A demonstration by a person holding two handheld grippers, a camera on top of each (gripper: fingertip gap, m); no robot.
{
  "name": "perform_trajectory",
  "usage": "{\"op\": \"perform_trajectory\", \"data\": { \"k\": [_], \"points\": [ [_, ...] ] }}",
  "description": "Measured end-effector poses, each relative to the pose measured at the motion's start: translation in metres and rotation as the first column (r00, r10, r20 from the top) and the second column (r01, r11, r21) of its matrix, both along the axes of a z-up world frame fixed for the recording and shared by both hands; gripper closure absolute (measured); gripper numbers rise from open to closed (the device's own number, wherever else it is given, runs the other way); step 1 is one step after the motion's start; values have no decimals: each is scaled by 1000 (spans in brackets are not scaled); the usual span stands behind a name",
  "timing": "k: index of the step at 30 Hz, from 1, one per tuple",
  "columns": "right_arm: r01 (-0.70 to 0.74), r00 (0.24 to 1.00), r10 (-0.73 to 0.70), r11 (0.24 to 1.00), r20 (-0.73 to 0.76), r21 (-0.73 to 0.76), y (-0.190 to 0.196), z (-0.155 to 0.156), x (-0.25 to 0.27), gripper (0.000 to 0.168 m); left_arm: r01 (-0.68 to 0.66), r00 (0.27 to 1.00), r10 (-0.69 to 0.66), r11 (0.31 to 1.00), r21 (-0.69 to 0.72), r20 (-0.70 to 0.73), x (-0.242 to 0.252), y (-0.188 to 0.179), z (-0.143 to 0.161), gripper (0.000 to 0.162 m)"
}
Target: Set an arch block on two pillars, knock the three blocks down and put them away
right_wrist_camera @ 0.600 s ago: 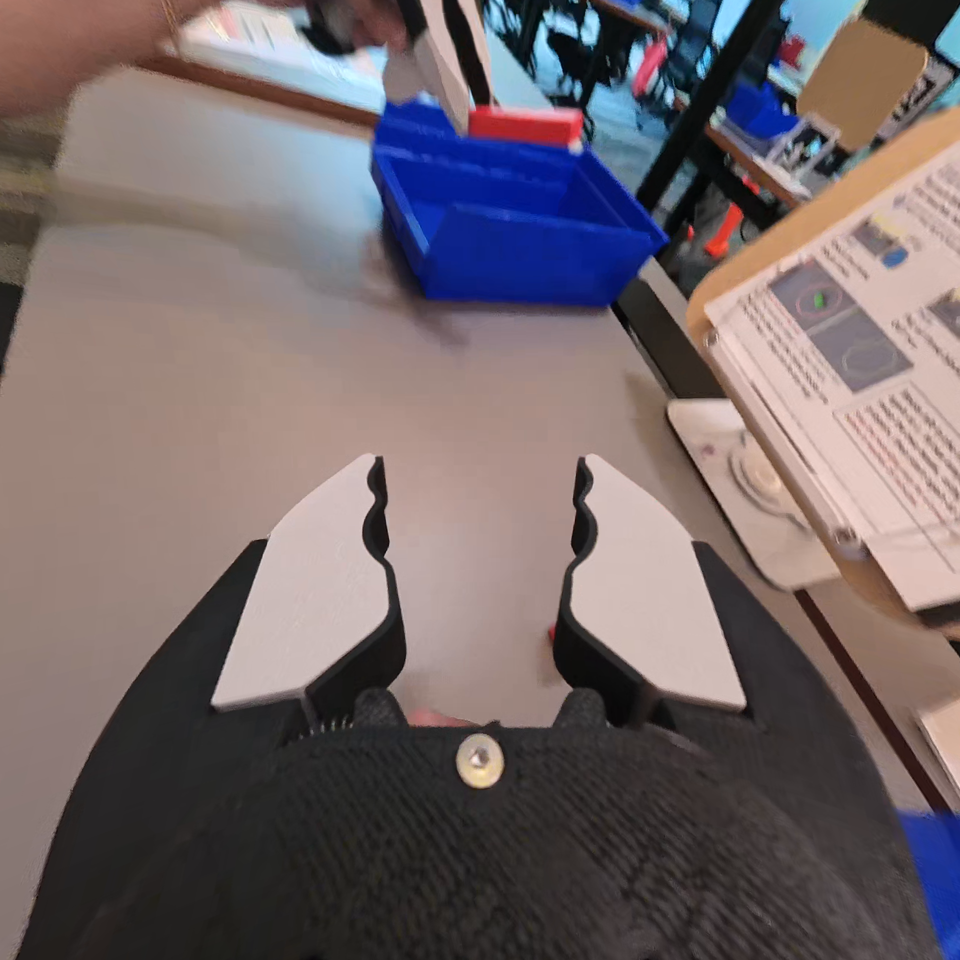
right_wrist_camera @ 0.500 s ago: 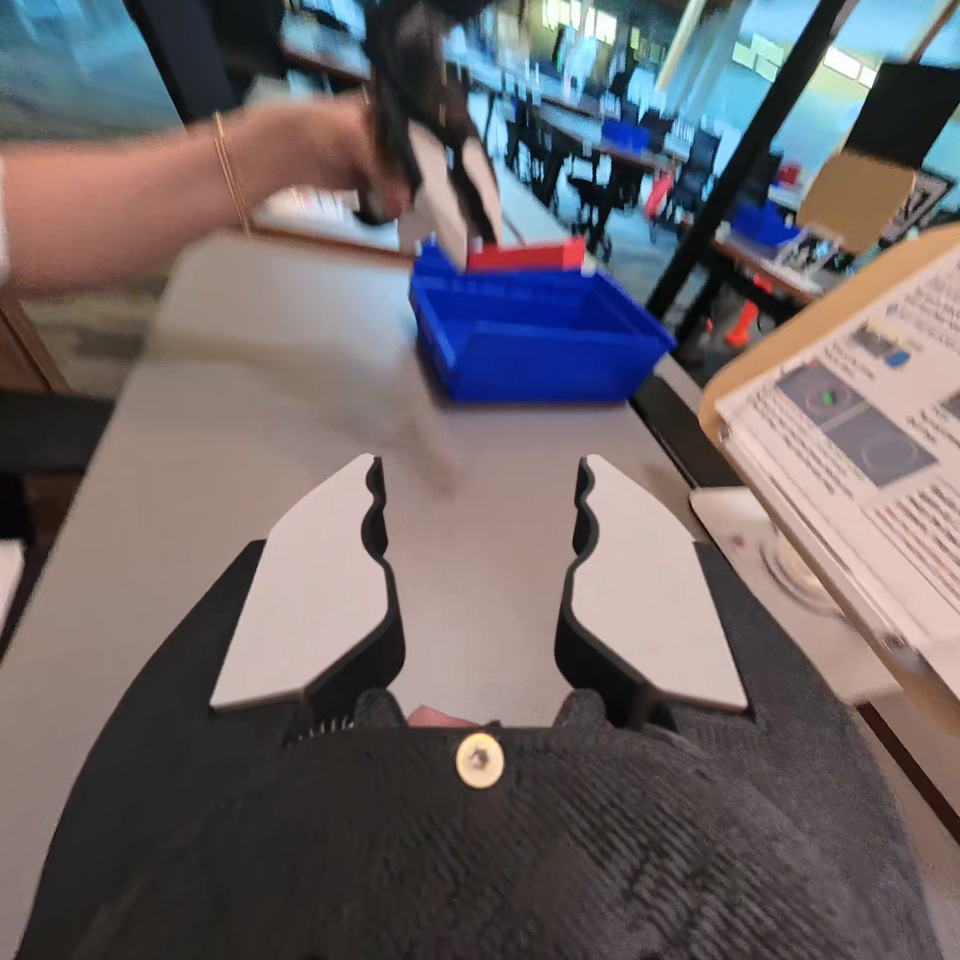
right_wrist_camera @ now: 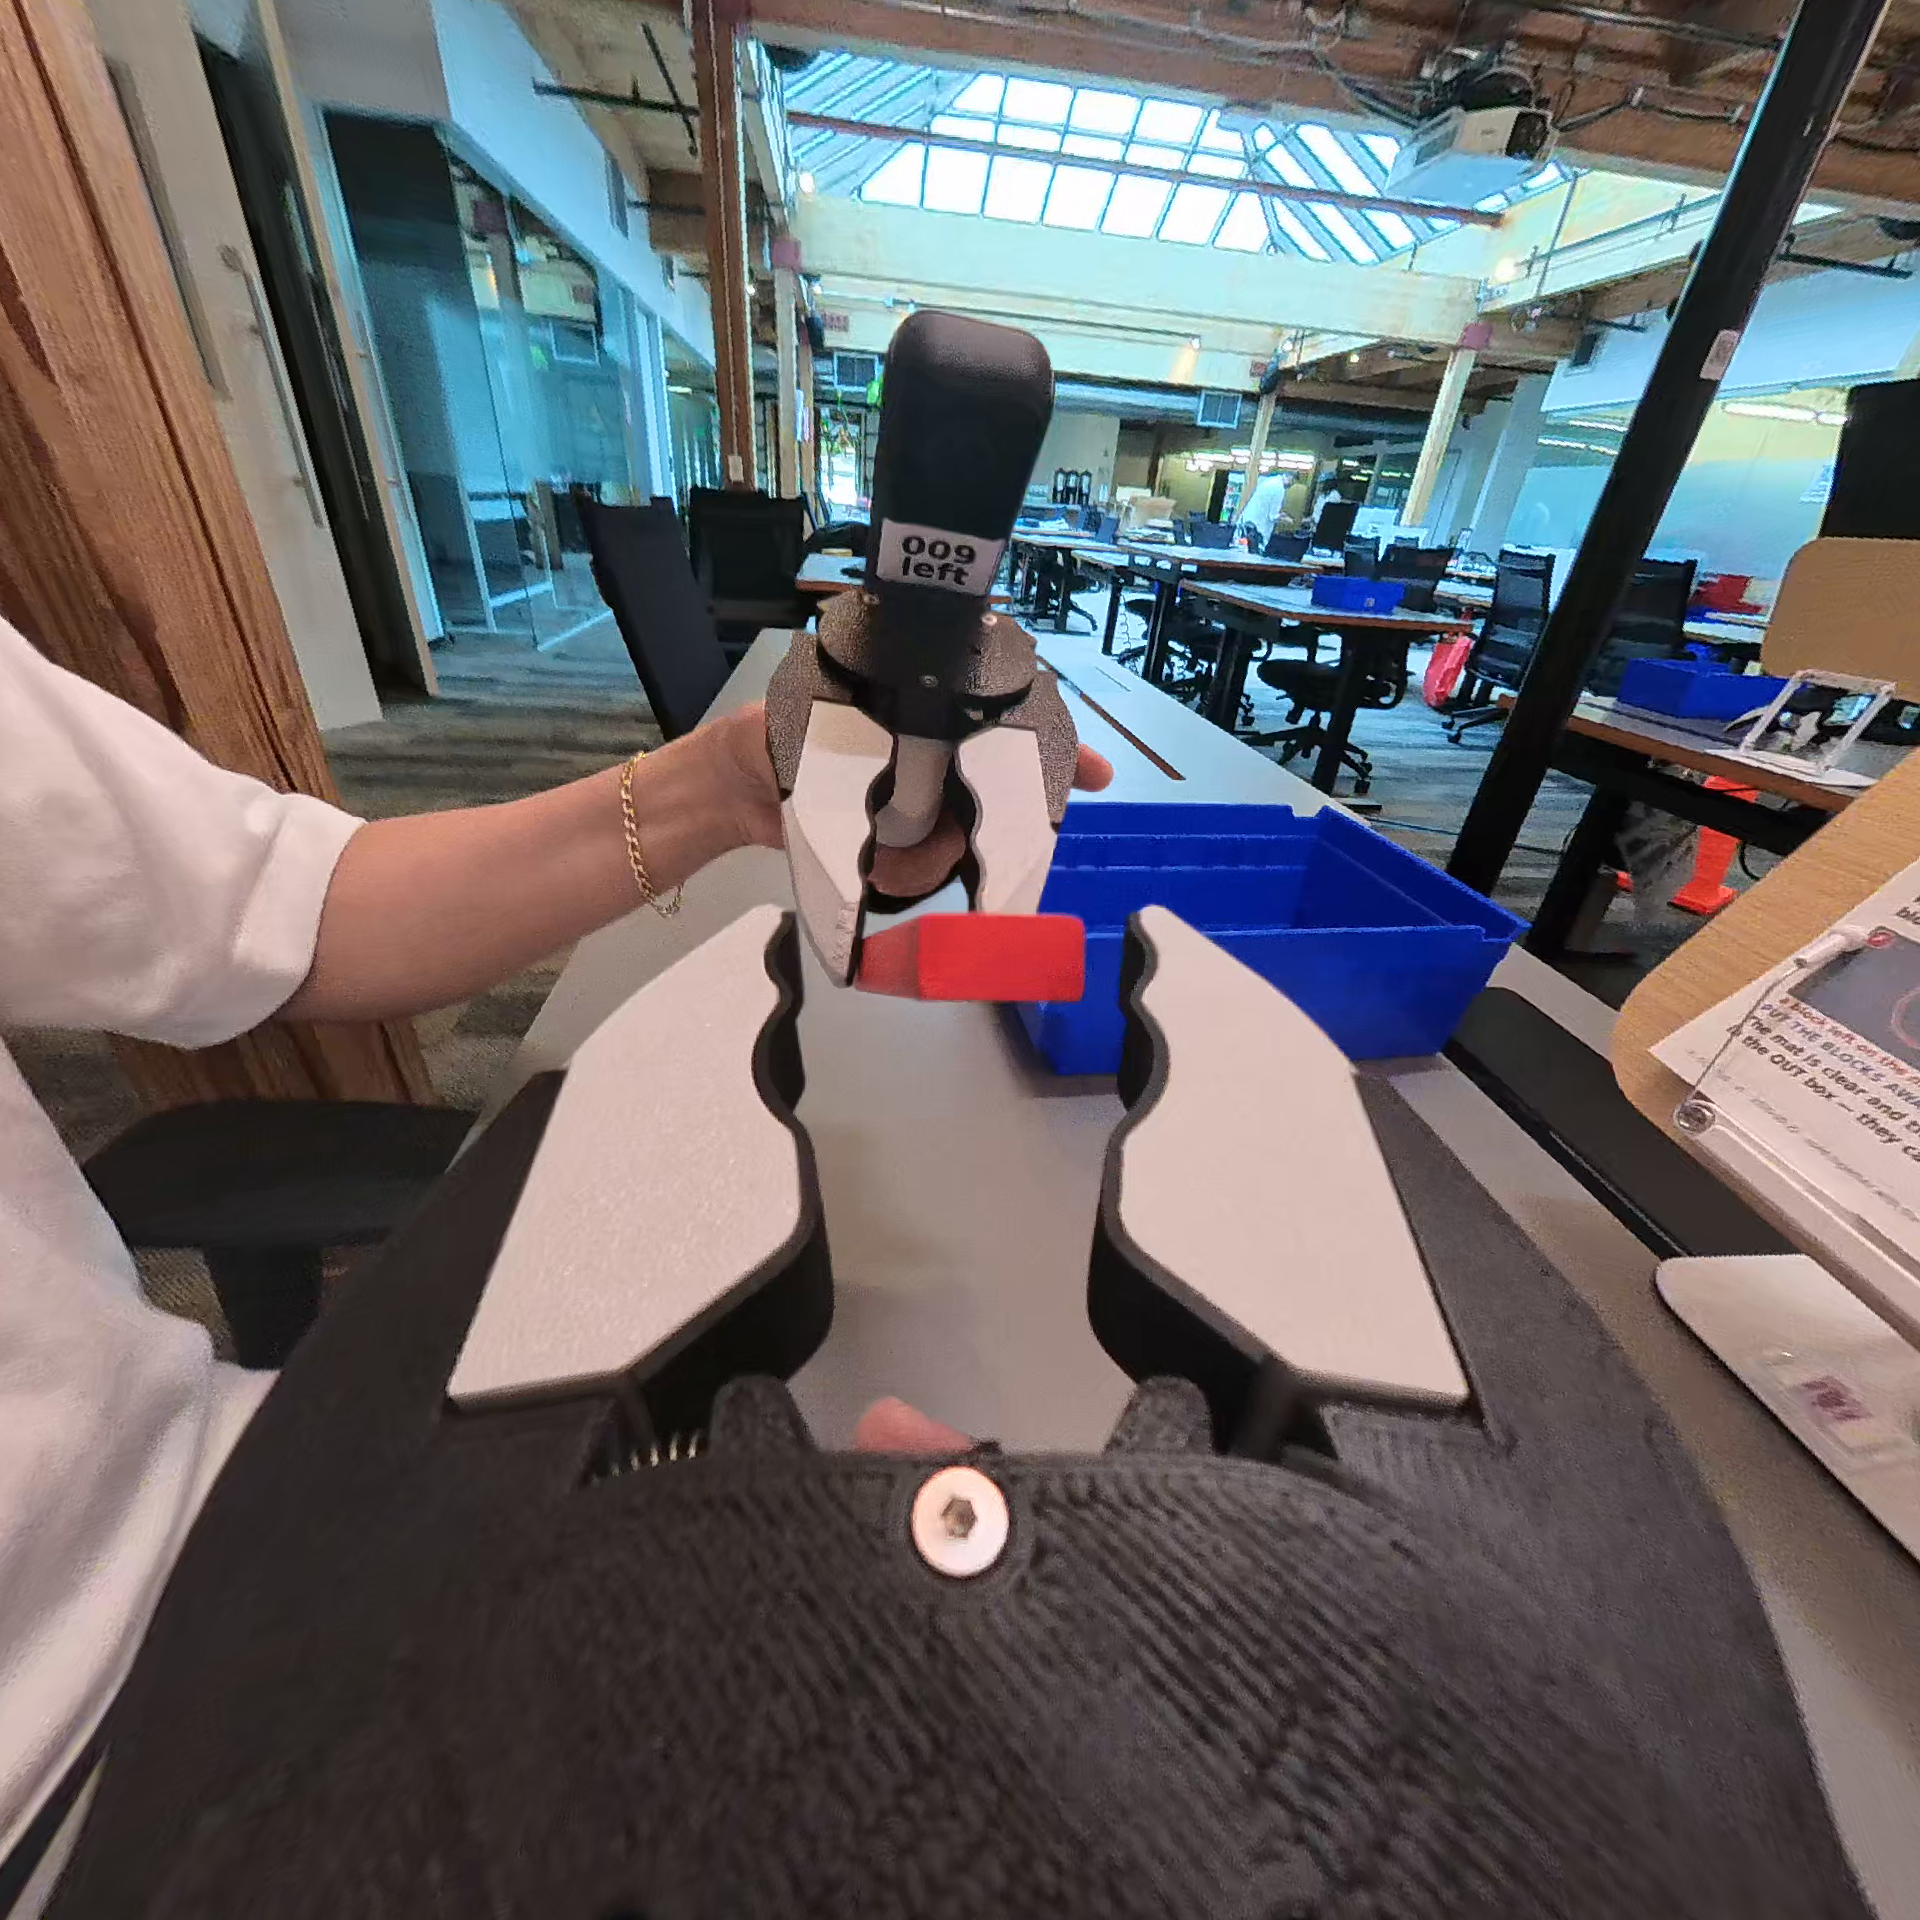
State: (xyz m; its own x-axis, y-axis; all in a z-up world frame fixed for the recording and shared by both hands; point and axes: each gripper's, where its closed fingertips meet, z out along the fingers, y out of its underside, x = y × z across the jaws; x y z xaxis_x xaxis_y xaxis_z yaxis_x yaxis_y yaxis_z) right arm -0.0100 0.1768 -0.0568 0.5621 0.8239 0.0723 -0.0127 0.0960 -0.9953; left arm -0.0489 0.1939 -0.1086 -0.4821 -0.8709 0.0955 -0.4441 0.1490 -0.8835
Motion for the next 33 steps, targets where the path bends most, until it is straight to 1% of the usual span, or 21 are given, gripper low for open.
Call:
{"op": "perform_trajectory", "data": {
  "k": [2, 5, 12, 13, 16, 18, 20, 23, 24, 25, 27, 28, 31, 33],
  "points": [
    [-12, 999, 12, 1000, 32, 4, -4, -2, -1, 121, 17, 1000, -16, 1000, 26, -16, 1, -5, -2, 130],
    [-9, 995, 9, 1000, 101, -4, -5, -10, -1, 133, 34, 999, -32, 999, 38, -33, 1, -10, -3, 130],
    [-6, 977, 13, 1000, 211, -30, -8, -27, -1, 128, 43, 998, -40, 997, 57, -58, -1, -12, -7, 130],
    [-6, 974, 12, 1000, 226, -28, -8, -28, -1, 132, 44, 997, -40, 997, 63, -66, -1, -12, -8, 131],
    [-18, 968, 25, 999, 250, -29, -10, -28, -2, 133, 55, 995, -47, 994, 94, -84, -2, -13, -10, 131],
    [-12, 969, 22, 999, 247, -44, -11, -26, -1, 133, 50, 997, -43, 993, 110, -64, 0, -13, -7, 131],
    [4, 980, -5, 1000, 198, 5, -14, -16, 2, 134, 28, 999, -30, 996, 90, 17, 3, -14, 4, 131],
    [41, 999, -43, 997, 26, 68, -17, 5, 9, 134, -33, 969, 30, 999, 11, 246, 9, -14, 38, 130],
    [67, 997, -64, 994, -38, 82, -17, 11, 12, 134, -61, 947, 63, 998, -18, 314, 11, -12, 48, 126],
    [86, 992, -77, 991, -97, 99, -17, 17, 15, 133, -85, 925, 94, 996, -42, 367, 13, -12, 55, 118],
    [116, 969, -81, 984, -235, 137, -20, 29, 22, 134, -137, 882, 163, 986, -90, 442, 18, -10, 62, 97],
    [121, 953, -70, 980, -296, 159, -23, 35, 24, 134, -149, 864, 188, 982, -118, 467, 21, -11, 63, 93],
    [173, 909, -71, 961, -411, 217, -28, 41, 32, 134, -138, 801, 262, 956, -261, 538, 28, -17, 69, 89],
    [195, 874, -60, 952, -483, 235, -29, 41, 34, 134, -96, 749, 322, 917, -386, 579, 31, -20, 76, 90]
  ]
}}
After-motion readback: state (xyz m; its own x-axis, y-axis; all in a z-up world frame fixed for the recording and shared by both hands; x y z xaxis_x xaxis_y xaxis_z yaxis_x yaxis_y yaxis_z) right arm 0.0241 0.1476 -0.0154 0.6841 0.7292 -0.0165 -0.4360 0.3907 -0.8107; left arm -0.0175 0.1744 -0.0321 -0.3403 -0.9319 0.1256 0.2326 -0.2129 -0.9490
